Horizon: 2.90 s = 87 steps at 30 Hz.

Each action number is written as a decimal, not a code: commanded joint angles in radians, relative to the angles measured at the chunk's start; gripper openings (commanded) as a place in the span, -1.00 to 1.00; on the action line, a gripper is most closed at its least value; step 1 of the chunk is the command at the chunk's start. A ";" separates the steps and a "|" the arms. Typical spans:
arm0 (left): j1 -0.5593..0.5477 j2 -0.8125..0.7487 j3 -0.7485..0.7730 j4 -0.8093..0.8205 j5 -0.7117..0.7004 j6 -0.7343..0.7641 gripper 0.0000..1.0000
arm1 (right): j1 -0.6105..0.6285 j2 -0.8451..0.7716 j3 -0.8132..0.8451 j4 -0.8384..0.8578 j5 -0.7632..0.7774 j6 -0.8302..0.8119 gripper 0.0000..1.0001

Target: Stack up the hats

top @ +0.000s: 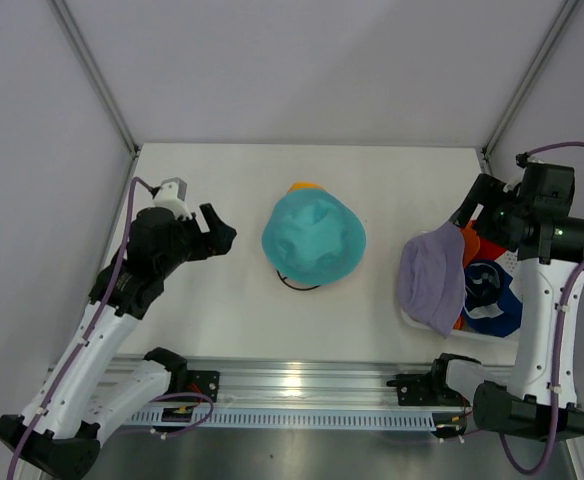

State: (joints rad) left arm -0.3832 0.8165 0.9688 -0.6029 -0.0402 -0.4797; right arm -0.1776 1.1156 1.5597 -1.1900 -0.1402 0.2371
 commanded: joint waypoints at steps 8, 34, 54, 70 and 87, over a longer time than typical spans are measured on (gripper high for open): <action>0.004 -0.017 -0.001 0.014 -0.009 0.000 0.75 | 0.052 0.038 -0.214 0.119 0.013 0.002 0.59; 0.017 0.035 0.134 0.078 0.023 0.000 0.77 | 0.519 0.292 0.337 0.991 -0.749 0.485 -1.00; 0.489 -0.134 0.008 -0.020 0.025 -0.072 0.99 | 0.745 0.365 -0.009 1.104 -0.687 0.496 -1.00; 0.489 -0.080 -0.084 0.071 0.206 -0.115 0.99 | 0.474 0.279 -0.176 1.050 -0.792 0.420 -1.00; 0.391 0.065 -0.203 0.400 0.431 -0.255 0.92 | 0.306 0.277 -0.620 1.354 -0.769 0.401 -1.00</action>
State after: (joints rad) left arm 0.0338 0.8509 0.7662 -0.3546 0.3164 -0.6884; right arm 0.1585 1.4014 1.0176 -0.0345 -0.9321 0.6060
